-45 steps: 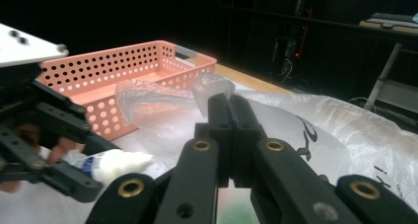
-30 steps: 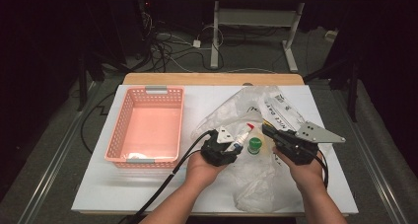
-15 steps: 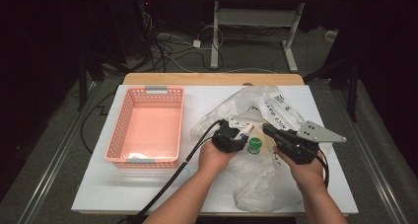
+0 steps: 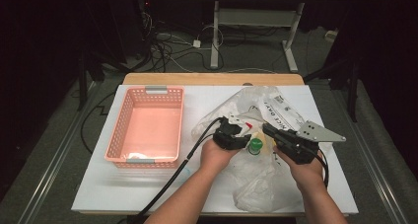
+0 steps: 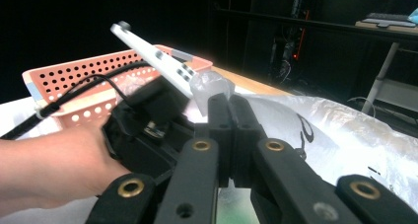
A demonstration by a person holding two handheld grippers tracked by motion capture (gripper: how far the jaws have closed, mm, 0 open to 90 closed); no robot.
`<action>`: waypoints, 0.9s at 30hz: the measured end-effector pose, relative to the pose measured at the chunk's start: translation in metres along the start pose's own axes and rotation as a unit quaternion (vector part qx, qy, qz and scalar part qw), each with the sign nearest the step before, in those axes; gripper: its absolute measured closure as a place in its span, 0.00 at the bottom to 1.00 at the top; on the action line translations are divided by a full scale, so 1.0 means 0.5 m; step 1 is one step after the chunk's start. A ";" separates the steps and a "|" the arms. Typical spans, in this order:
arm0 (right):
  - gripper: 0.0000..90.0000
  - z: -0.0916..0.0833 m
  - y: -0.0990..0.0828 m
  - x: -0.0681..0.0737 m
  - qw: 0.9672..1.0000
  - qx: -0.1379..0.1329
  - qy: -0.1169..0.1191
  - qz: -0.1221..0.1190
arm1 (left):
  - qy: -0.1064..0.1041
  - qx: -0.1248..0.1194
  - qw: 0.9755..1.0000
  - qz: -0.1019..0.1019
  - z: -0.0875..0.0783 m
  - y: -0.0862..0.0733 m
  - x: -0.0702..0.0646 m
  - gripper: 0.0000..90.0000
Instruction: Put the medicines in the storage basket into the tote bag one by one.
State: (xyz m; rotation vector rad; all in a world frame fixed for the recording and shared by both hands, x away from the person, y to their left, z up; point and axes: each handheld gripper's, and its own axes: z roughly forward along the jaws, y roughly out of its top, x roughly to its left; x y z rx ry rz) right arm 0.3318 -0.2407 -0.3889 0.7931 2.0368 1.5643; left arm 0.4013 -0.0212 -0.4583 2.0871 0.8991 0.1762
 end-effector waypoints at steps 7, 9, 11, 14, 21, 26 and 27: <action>1.00 0.000 0.000 0.002 1.000 0.001 0.000 -0.001 | 0.005 -0.003 0.999 0.035 -0.059 -0.044 -0.025 0.56; 1.00 0.000 0.000 0.002 1.000 0.001 0.000 -0.002 | 0.009 0.008 0.999 0.047 -0.082 -0.075 -0.036 0.54; 1.00 0.000 0.000 0.003 1.000 0.002 -0.001 -0.001 | 0.019 0.015 0.999 0.047 -0.099 -0.102 -0.040 0.53; 1.00 -0.002 0.001 0.004 1.000 0.001 -0.002 -0.004 | 0.030 0.032 0.998 0.041 -0.124 -0.150 -0.039 0.49; 1.00 0.001 -0.002 0.009 1.000 0.009 -0.004 -0.006 | 0.026 0.041 0.999 0.008 -0.151 -0.207 -0.021 0.38; 1.00 -0.013 0.000 0.006 1.000 0.005 -0.015 -0.007 | 0.008 0.033 0.999 -0.005 -0.146 -0.210 -0.013 0.35; 1.00 -0.017 0.000 0.004 1.000 0.004 -0.016 -0.008 | 0.006 0.030 0.999 -0.011 -0.143 -0.208 -0.011 0.33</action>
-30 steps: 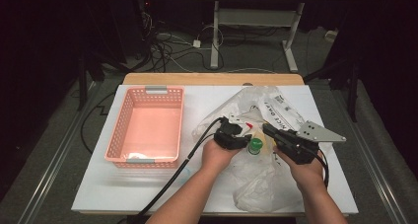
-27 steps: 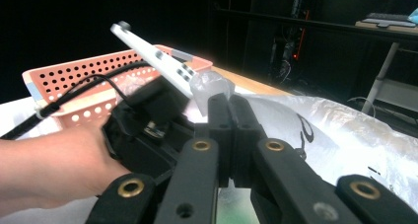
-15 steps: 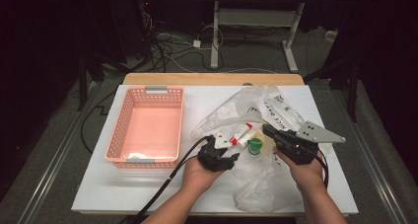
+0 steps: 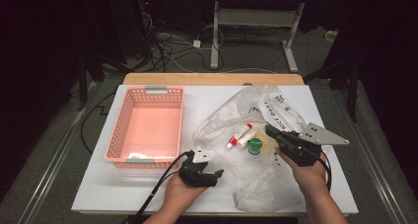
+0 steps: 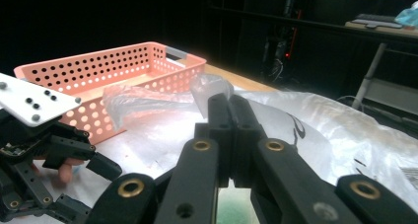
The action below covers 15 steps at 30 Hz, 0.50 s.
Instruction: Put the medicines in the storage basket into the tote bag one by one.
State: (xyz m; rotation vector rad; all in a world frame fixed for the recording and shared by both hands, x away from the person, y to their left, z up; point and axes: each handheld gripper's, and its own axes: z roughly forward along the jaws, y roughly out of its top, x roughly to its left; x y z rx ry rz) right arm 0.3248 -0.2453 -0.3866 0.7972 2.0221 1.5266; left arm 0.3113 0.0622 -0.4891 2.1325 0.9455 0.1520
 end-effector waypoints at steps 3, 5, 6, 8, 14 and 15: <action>1.00 -0.011 -0.001 -0.005 1.000 -0.003 -0.006 0.004 | 0.010 -0.003 1.000 -0.009 0.014 0.011 0.008 0.33; 1.00 -0.015 -0.003 -0.008 1.000 -0.002 -0.009 0.005 | 0.020 -0.010 1.000 -0.021 0.025 0.025 0.018 0.33; 1.00 -0.016 -0.006 -0.009 1.000 -0.001 -0.009 0.003 | 0.028 -0.011 0.999 -0.021 0.032 0.034 0.023 0.31; 1.00 -0.016 -0.010 -0.008 1.000 0.004 -0.011 0.005 | 0.033 0.003 0.999 -0.027 0.050 0.051 0.030 0.31; 1.00 -0.023 -0.008 -0.003 1.000 0.003 -0.014 0.004 | 0.072 0.016 0.997 -0.005 0.066 0.057 0.008 0.43; 1.00 -0.024 -0.008 -0.004 1.000 0.003 -0.015 0.004 | 0.064 0.017 0.998 0.007 0.064 0.056 0.005 0.50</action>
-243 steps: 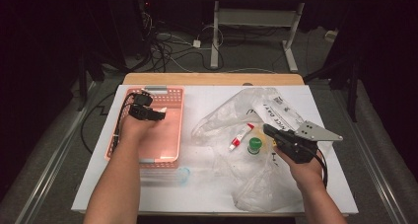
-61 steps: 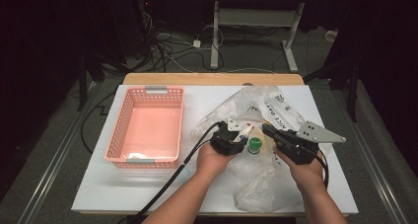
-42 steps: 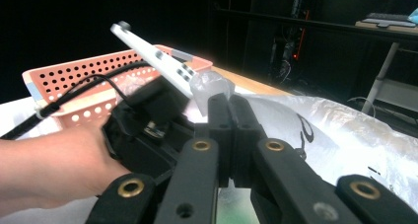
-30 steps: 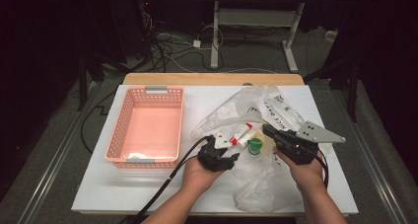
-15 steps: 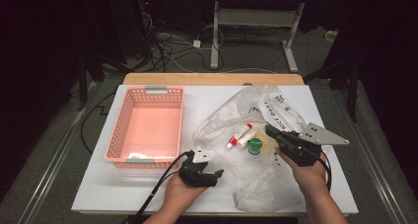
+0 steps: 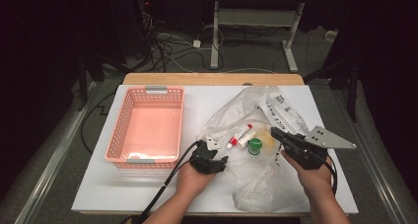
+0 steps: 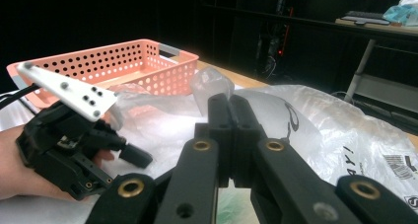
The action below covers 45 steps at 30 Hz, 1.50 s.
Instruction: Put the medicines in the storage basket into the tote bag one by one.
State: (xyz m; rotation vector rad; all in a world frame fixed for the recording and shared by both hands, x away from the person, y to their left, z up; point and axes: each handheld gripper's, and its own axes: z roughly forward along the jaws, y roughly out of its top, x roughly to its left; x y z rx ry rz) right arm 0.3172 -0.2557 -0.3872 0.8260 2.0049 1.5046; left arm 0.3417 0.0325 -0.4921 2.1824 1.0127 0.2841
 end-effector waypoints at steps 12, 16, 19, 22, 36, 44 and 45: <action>1.00 0.005 -0.004 0.006 1.000 0.007 0.002 -0.002 | -0.056 -0.008 0.998 0.021 -0.005 -0.007 -0.004 0.98; 1.00 0.004 -0.006 0.006 1.000 0.008 0.002 -0.002 | -0.050 -0.041 0.997 0.028 -0.017 -0.015 -0.007 0.98; 1.00 0.004 -0.007 0.008 1.000 0.009 0.003 -0.001 | -0.048 -0.065 0.996 0.027 -0.027 -0.020 -0.008 0.98; 1.00 0.006 -0.008 0.007 1.000 0.011 0.004 -0.003 | -0.051 -0.080 0.995 0.022 -0.033 -0.023 -0.008 0.98; 1.00 0.005 -0.006 0.007 1.000 -0.001 0.001 0.002 | -0.038 -0.180 0.982 0.037 -0.111 0.010 -0.020 0.98; 1.00 0.020 -0.005 0.012 1.000 -0.009 -0.009 0.010 | -0.045 -0.227 0.972 0.037 -0.119 0.029 -0.020 0.98; 1.00 0.021 -0.002 0.014 1.000 -0.012 -0.008 0.015 | -0.047 -0.231 0.971 0.038 -0.121 0.032 -0.021 0.98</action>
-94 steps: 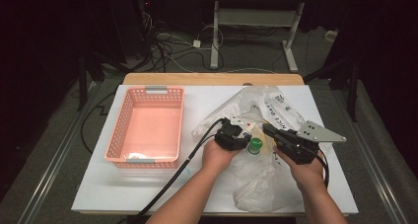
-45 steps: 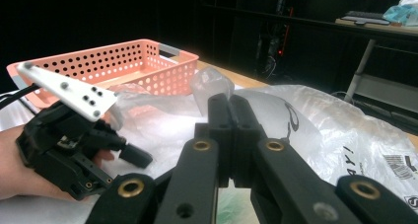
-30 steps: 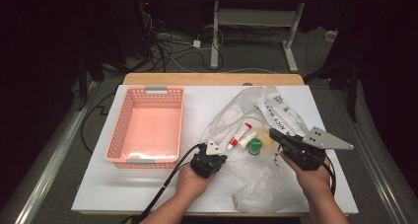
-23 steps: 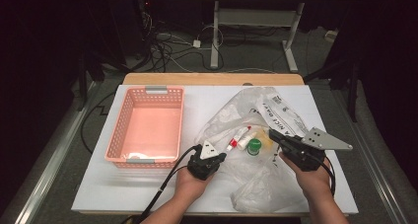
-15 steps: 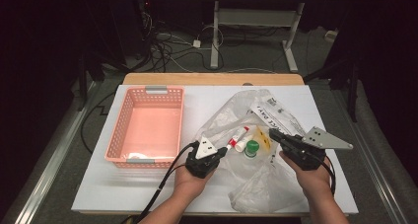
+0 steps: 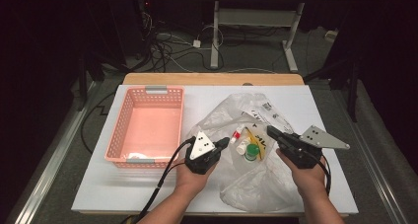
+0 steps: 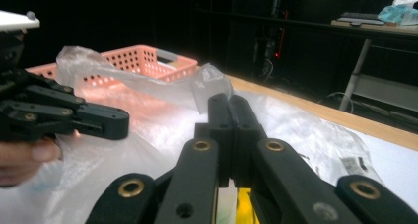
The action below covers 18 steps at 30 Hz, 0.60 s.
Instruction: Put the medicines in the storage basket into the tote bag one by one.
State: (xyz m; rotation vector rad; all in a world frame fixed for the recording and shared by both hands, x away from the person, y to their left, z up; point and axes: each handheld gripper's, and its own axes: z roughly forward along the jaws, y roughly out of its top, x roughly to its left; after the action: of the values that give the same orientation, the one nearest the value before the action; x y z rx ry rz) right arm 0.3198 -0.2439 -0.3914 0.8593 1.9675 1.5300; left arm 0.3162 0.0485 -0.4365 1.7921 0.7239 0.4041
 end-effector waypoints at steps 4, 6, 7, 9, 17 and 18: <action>1.00 0.003 0.014 0.012 1.000 -0.015 -0.003 -0.009 | -0.002 -0.019 1.000 -0.001 -0.005 0.012 -0.006 0.98; 1.00 0.000 0.020 0.016 1.000 -0.024 -0.009 -0.010 | 0.002 -0.029 1.000 0.007 -0.008 0.018 -0.012 0.98; 1.00 -0.002 0.023 0.016 0.999 -0.028 -0.012 -0.011 | 0.003 -0.033 0.999 0.011 -0.009 0.021 -0.013 0.98; 1.00 -0.002 0.030 0.016 0.999 -0.035 -0.016 -0.005 | 0.001 -0.041 0.999 0.014 -0.011 0.027 -0.012 0.98; 1.00 0.020 0.061 0.003 0.998 -0.049 -0.038 -0.012 | 0.013 -0.070 0.997 0.019 -0.007 0.068 0.003 0.98; 1.00 0.021 0.065 0.001 0.998 -0.050 -0.043 -0.009 | 0.016 -0.071 0.997 0.019 -0.006 0.074 0.006 0.98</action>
State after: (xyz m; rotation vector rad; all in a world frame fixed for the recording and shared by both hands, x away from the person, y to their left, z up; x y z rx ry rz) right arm 0.3324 -0.2312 -0.3625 0.8483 1.8180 1.5416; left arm 0.3270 0.0451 -0.4009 1.6713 0.6682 0.4978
